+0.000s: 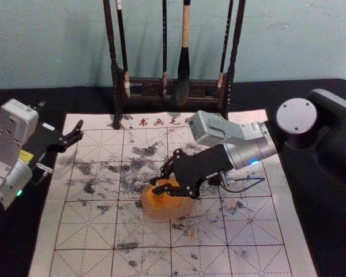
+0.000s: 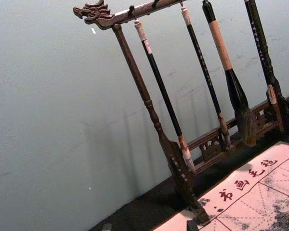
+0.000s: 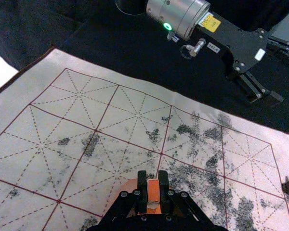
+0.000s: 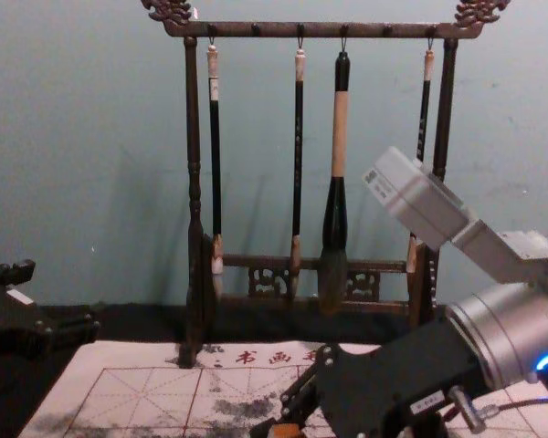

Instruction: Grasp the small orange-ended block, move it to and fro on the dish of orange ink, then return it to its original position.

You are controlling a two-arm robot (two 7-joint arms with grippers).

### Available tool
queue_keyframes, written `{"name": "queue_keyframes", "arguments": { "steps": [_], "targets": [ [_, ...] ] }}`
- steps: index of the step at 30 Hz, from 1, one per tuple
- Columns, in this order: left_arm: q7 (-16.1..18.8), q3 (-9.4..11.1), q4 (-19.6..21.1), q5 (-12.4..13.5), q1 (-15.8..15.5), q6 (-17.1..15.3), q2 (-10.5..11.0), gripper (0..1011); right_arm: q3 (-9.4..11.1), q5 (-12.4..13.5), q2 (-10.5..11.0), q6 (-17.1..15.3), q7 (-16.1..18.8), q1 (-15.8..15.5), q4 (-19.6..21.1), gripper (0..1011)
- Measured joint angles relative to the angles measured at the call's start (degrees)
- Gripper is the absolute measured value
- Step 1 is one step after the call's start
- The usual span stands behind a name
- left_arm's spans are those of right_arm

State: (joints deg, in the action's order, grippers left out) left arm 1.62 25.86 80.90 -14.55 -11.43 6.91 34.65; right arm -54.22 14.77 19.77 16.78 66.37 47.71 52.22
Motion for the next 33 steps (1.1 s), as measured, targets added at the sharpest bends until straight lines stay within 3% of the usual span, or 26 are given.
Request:
{"name": "queue_keyframes", "arguments": {
  "steps": [17,33],
  "targets": [
    [0.0,0.0,0.0,0.0,0.0,0.0,0.0,1001,0.8,-1.0,-1.3,0.7,-1.0,1.0,-2.8,133],
    [0.0,0.0,0.0,0.0,0.0,0.0,0.0,1001,1.5,-1.7,0.3,0.2,-1.8,0.6,-1.5,133]
  ]
}}
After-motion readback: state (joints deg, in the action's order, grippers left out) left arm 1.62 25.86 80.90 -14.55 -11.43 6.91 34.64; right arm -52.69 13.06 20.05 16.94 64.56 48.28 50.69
